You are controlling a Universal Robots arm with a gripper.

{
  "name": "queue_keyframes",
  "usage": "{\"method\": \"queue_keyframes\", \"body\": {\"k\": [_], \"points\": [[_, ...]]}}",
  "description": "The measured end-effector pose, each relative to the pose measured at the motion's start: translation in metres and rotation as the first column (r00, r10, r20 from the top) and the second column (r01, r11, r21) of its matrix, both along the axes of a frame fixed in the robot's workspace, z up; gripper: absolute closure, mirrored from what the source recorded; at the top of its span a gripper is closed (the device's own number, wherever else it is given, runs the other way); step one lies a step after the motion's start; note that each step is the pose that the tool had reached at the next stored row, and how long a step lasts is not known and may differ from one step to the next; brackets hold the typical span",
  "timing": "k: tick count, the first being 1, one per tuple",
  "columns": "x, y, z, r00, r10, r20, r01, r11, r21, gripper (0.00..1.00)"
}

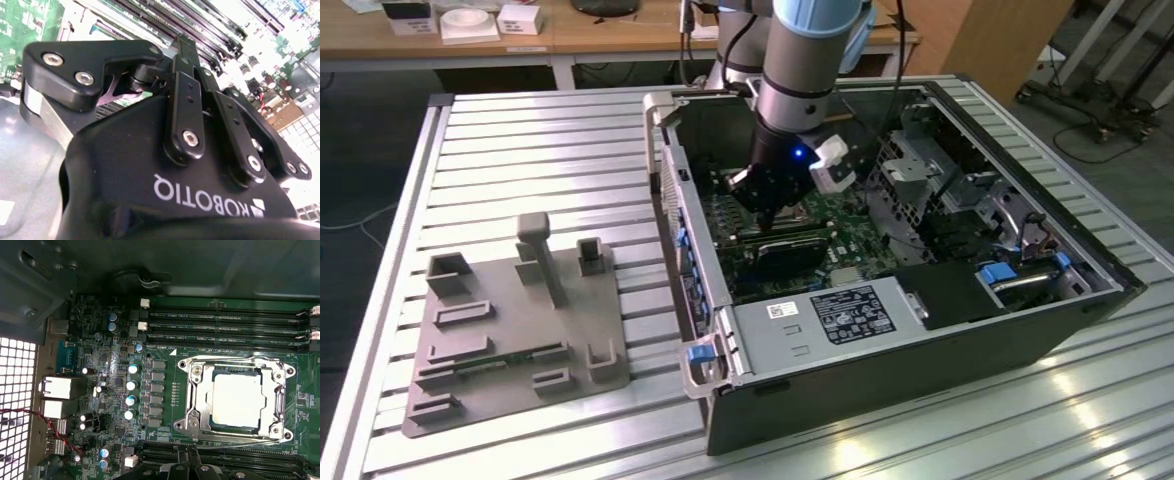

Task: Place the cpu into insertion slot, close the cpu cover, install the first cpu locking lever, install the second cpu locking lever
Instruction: 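Install the second cpu locking lever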

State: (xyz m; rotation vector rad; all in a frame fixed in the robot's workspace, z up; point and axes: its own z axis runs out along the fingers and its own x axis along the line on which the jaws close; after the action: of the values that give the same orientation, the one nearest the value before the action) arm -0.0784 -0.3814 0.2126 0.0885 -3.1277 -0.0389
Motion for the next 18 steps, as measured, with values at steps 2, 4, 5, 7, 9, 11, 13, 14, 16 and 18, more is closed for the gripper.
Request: {"method": "queue_keyframes", "body": {"k": [2, 4, 5, 7, 9, 11, 13, 14, 16, 18], "points": [[-0.0002, 0.0, -0.0006, 1.0, 0.0, -0.0001, 0.0, 1.0, 0.0035, 0.9], [-0.0004, 0.0, -0.0023, 1.0, 0.0, 0.0001, 0.0, 1.0, 0.0068, 0.9], [-0.0005, 0.0, -0.0031, 1.0, 0.0, 0.0, 0.0, 1.0, 0.0071, 0.9], [-0.0008, 0.0, -0.0041, 1.0, 0.0, -0.0001, 0.0, 1.0, 0.0074, 0.9], [-0.0011, 0.0, -0.0041, 1.0, 0.0, -0.0002, 0.0, 1.0, 0.0074, 0.9], [-0.0013, 0.0, -0.0042, 1.0, 0.002, -0.0001, -0.002, 1.0, 0.0075, 0.9], [-0.0013, 0.0, -0.0042, 1.0, 0.002, -0.0001, -0.002, 1.0, 0.0075, 0.9], [-0.0013, 0.0, -0.0042, 1.0, 0.002, 0.0, -0.002, 1.0, 0.0075, 0.9], [-0.0013, 0.0, -0.0042, 1.0, 0.002, 0.0, -0.002, 1.0, 0.0076, 0.9], [-0.0013, 0.0, -0.0043, 1.0, 0.002, -0.0002, -0.002, 1.0, 0.0083, 0.9]]}}
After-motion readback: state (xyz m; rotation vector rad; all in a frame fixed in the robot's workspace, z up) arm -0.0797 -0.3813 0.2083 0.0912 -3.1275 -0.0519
